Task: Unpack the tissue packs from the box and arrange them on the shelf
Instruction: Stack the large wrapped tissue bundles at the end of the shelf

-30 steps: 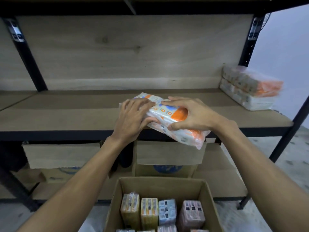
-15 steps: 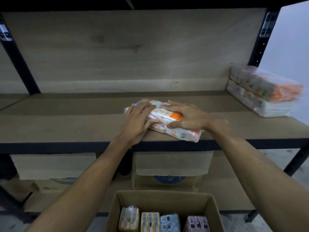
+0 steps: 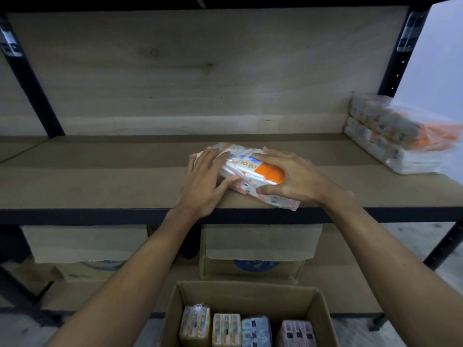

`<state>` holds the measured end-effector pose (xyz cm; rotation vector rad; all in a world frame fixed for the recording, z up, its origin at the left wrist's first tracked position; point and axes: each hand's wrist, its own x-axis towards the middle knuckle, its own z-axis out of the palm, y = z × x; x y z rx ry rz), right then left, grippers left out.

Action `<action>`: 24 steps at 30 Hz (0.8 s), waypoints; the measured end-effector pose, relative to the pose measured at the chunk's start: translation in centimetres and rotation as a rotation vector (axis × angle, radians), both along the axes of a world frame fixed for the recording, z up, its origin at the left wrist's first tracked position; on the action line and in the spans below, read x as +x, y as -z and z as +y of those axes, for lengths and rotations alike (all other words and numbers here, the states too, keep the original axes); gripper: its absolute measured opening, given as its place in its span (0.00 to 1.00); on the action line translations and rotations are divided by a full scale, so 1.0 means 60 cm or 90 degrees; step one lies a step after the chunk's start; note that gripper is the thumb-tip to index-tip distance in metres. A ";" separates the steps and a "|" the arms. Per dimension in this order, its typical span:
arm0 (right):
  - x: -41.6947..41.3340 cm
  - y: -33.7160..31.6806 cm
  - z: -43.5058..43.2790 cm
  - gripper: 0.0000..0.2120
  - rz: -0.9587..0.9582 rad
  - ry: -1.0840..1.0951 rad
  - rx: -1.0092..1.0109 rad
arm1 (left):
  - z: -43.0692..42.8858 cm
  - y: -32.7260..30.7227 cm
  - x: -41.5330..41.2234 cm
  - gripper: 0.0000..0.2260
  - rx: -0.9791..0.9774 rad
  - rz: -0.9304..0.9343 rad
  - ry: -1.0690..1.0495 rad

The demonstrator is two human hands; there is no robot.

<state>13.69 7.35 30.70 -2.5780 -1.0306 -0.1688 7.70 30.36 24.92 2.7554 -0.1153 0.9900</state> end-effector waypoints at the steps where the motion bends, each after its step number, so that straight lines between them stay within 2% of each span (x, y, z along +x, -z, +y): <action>1: -0.001 0.005 -0.007 0.46 0.003 -0.006 -0.002 | -0.001 0.000 -0.005 0.26 -0.011 -0.012 0.005; 6: -0.006 0.033 -0.016 0.43 -0.028 0.012 0.025 | -0.008 0.006 -0.028 0.25 -0.072 -0.036 0.011; 11: -0.003 0.036 -0.004 0.40 -0.051 0.100 0.041 | -0.011 0.013 -0.035 0.24 -0.111 -0.008 -0.021; 16: 0.008 0.038 0.009 0.35 -0.062 0.214 0.074 | -0.023 0.002 -0.020 0.22 -0.058 0.132 -0.056; 21: 0.008 0.039 -0.008 0.42 -0.009 0.225 0.025 | -0.032 -0.006 0.004 0.25 -0.019 0.323 -0.056; 24: -0.009 0.061 -0.018 0.44 -0.069 0.219 0.056 | -0.040 -0.010 0.015 0.26 -0.009 0.380 -0.063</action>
